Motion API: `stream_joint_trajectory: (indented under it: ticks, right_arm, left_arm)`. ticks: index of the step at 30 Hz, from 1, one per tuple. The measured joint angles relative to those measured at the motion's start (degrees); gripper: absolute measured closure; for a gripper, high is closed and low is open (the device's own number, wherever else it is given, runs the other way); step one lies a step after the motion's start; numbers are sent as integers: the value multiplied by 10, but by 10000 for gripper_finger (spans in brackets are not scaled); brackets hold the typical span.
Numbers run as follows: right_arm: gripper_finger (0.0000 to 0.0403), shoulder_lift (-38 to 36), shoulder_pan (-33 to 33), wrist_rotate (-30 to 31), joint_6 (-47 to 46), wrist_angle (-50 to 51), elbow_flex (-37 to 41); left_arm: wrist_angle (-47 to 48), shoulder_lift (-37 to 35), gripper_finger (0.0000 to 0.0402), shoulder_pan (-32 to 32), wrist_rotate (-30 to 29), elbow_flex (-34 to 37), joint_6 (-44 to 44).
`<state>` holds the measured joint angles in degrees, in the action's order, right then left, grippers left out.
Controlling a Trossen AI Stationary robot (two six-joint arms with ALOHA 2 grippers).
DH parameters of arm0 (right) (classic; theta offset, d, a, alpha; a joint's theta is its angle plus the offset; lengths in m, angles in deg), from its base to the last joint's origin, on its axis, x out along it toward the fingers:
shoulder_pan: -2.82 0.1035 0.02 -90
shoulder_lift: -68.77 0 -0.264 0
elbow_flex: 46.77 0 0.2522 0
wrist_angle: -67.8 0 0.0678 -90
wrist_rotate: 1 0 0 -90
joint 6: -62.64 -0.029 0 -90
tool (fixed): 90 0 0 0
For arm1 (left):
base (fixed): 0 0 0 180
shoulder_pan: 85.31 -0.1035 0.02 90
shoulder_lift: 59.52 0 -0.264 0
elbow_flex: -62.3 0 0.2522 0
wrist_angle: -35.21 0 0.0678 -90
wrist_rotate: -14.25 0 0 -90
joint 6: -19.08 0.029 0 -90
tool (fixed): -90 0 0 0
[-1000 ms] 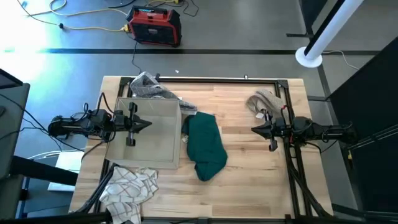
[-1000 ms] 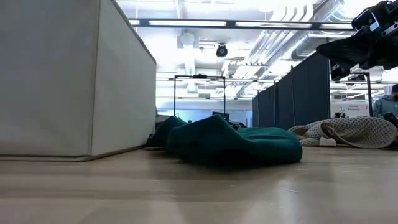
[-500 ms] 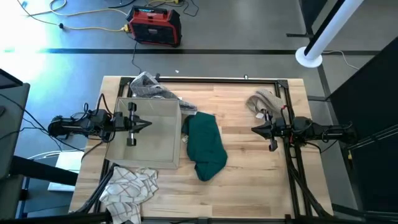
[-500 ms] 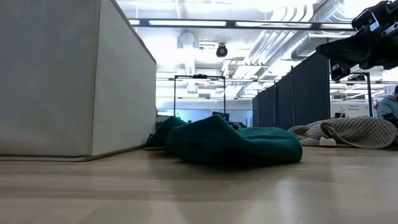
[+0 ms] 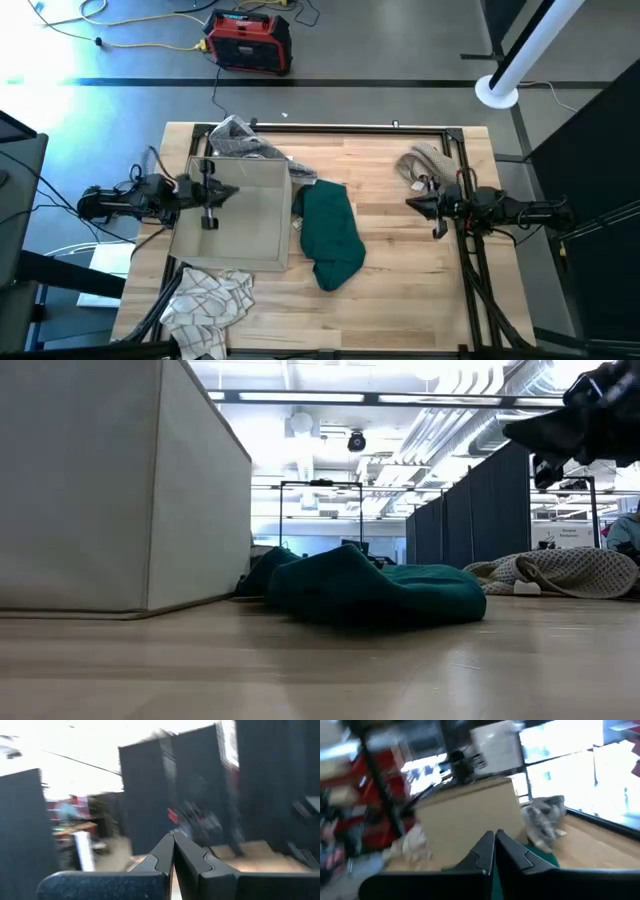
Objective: Fold towel
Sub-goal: Move the laundry bin to the top center
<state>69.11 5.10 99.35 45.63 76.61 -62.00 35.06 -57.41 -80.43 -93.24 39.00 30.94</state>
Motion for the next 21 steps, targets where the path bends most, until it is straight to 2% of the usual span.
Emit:
stream_joint_trajectory:
  ticks: [2, 4, 7, 11, 17, 21]
  right_arm:
    - [402, 1, 0, 7, -7, 1, -20]
    - [402, 6, 0, 9, 19, -2, -49]
    - [402, 31, 0, 34, 77, -2, -111]
    - [402, 97, 0, 94, 146, -3, -214]
    - [402, 252, 0, 149, 254, 6, -381]
    - [402, 368, 0, 182, 257, 68, -496]
  left_arm:
    - [-47, 5, 401, 0, -73, -1, -38]
    - [-59, 16, 401, 0, -119, -20, -59]
    - [-33, 44, 401, 0, -124, -76, -35]
    - [31, 113, 401, 0, -117, -178, 48]
    - [63, 272, 401, 0, -129, -355, 166]
    - [110, 383, 401, 0, -159, -476, 223]
